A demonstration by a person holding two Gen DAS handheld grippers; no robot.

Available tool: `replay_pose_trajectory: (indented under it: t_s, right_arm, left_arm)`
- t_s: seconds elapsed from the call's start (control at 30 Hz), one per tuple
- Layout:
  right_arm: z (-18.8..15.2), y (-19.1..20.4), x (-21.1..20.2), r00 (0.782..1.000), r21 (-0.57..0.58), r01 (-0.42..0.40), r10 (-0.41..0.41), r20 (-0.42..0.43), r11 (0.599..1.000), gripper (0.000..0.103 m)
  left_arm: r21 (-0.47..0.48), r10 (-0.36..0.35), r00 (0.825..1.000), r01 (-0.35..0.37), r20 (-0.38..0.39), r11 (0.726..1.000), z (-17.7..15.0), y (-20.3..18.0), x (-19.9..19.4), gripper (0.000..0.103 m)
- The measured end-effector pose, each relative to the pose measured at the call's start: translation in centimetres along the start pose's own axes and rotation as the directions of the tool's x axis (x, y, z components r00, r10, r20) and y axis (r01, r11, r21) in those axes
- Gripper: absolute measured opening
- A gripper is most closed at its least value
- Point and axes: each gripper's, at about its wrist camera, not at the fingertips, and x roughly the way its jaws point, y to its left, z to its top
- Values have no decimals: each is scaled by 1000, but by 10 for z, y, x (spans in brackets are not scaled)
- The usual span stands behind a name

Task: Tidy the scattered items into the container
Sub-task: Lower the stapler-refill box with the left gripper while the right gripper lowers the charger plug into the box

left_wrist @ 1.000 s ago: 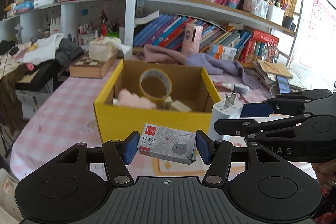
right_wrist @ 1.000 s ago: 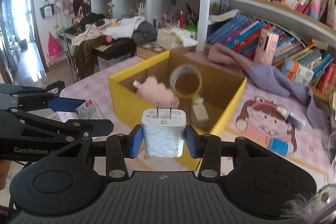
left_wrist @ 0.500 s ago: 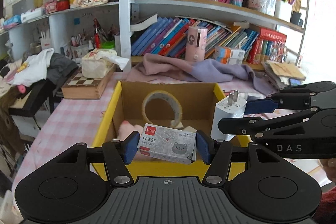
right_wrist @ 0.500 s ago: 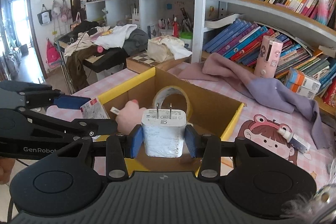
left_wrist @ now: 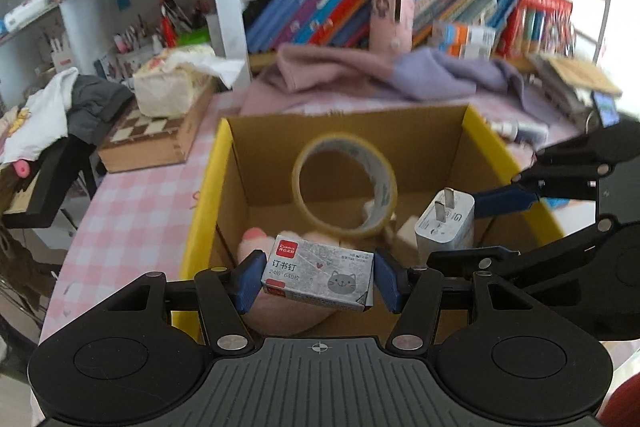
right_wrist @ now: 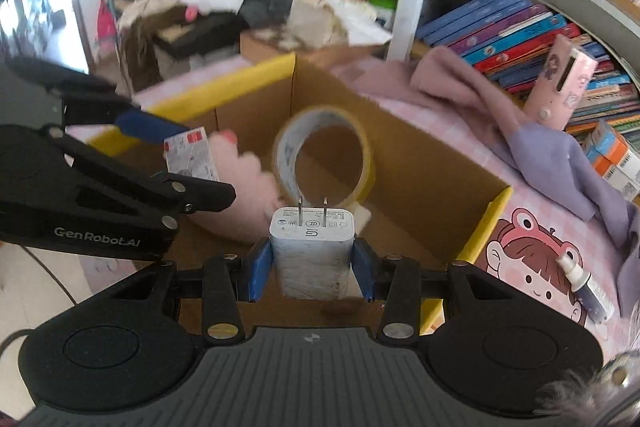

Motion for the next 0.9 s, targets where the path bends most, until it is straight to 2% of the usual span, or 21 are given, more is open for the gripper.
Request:
replay_pose_trajectory:
  t_s: [0.13, 0.23, 0.4, 0.6, 0.73, 0.9]
  right_arm:
    - [-2, 0, 12, 999, -23, -13, 12, -50, 1000, 41]
    - [-1, -2, 16, 997, -25, -18, 17, -70, 1000, 41]
    - [1, -2, 21, 995, -35, -21, 18, -93, 999, 41]
    - [2, -1, 20, 995, -30, -15, 12, -97, 999, 42]
    - [2, -2, 16, 997, -23, -10, 8, -82, 1000, 45]
    - [4, 1, 2, 999, -16, 11, -11, -42, 1000, 51]
  left_arm:
    - [21, 1, 999, -1, -33, 1000, -2, -3, 10, 57]
    - [13, -2, 998, 3, -60, 1000, -2, -1, 16, 57]
    - [51, 15, 996, -11, -93, 999, -3, -5, 23, 57]
    - [58, 31, 995, -26, -96, 998, -4, -6, 22, 60]
    - [61, 79, 994, -75, -75, 995, -7, -7, 17, 71]
    - [51, 102, 994, -100, -32, 994, -5, -5, 2, 76]
